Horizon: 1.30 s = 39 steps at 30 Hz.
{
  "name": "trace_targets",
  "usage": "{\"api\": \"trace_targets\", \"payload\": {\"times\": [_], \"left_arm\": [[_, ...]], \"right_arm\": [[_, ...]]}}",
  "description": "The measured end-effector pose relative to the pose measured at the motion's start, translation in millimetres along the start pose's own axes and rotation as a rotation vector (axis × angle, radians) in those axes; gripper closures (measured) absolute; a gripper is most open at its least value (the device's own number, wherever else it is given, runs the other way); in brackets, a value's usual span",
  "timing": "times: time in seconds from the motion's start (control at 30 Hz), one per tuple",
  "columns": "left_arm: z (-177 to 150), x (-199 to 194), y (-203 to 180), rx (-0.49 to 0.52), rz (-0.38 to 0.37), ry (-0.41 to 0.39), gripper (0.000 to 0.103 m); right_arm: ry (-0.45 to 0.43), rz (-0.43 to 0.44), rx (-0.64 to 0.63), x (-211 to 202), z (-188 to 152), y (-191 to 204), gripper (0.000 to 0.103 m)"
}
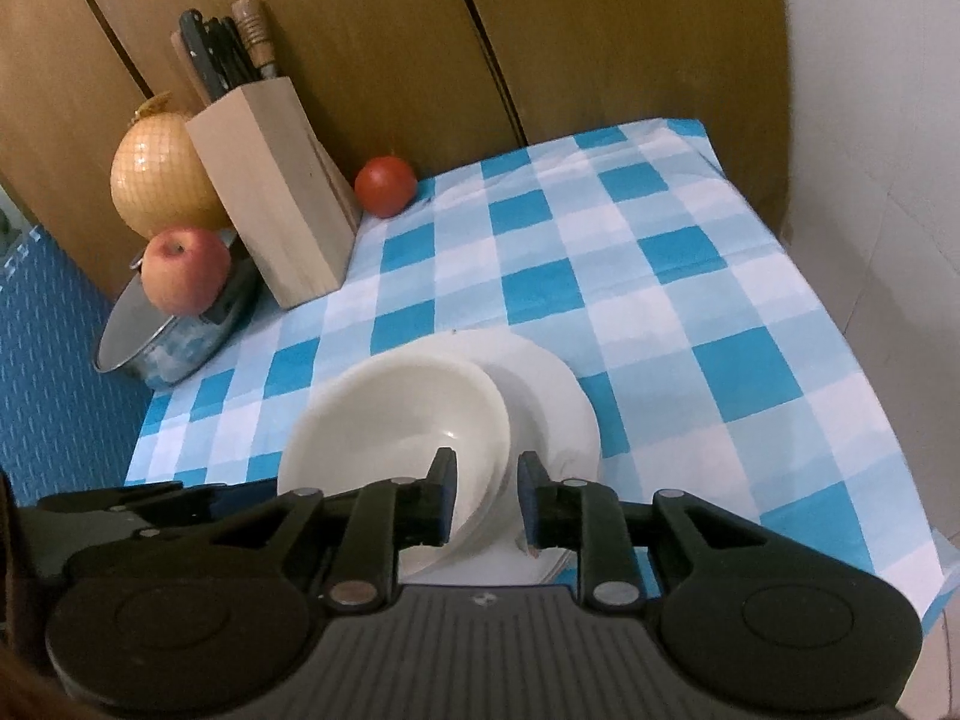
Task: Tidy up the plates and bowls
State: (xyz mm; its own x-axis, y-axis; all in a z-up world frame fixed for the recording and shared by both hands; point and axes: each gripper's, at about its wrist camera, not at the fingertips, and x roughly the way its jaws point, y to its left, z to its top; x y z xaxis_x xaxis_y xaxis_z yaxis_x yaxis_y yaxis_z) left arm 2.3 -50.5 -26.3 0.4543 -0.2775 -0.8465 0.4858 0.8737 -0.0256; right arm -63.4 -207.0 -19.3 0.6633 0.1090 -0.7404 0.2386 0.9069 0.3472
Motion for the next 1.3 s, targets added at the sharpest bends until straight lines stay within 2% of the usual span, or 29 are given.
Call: {"api": "trace_targets", "payload": {"times": [0.23,0.53,0.63,0.77,0.87,1.1,1.3], "left_arm": [[-3,-17,8,-0.033,0.014,-0.042,0.036],[-23,-41,26,-0.111,-0.01,-0.085,0.03],[-34,-45,28,-0.123,-0.002,-0.093,0.028],[-52,-49,26,-0.13,-0.001,-0.085,0.027],[-68,-51,23,-0.129,0.025,-0.084,0.021],[-93,-45,7,-0.082,0.06,-0.047,0.021],[-101,-39,5,-0.094,0.065,-0.025,0.02]], "right_arm": [[-0.052,0.008,-0.003,-17,-10,5,0.078],[-0.087,0.034,-0.049,-38,-39,20,0.072],[-0.105,0.01,-0.057,-44,-51,20,0.071],[-0.124,-0.062,-0.081,-52,-71,16,0.065],[-0.107,-0.096,-0.101,-55,-88,12,0.064],[-0.062,-0.142,-0.079,-49,-105,2,0.063],[-0.048,-0.16,-0.079,-46,-116,2,0.06]]}}
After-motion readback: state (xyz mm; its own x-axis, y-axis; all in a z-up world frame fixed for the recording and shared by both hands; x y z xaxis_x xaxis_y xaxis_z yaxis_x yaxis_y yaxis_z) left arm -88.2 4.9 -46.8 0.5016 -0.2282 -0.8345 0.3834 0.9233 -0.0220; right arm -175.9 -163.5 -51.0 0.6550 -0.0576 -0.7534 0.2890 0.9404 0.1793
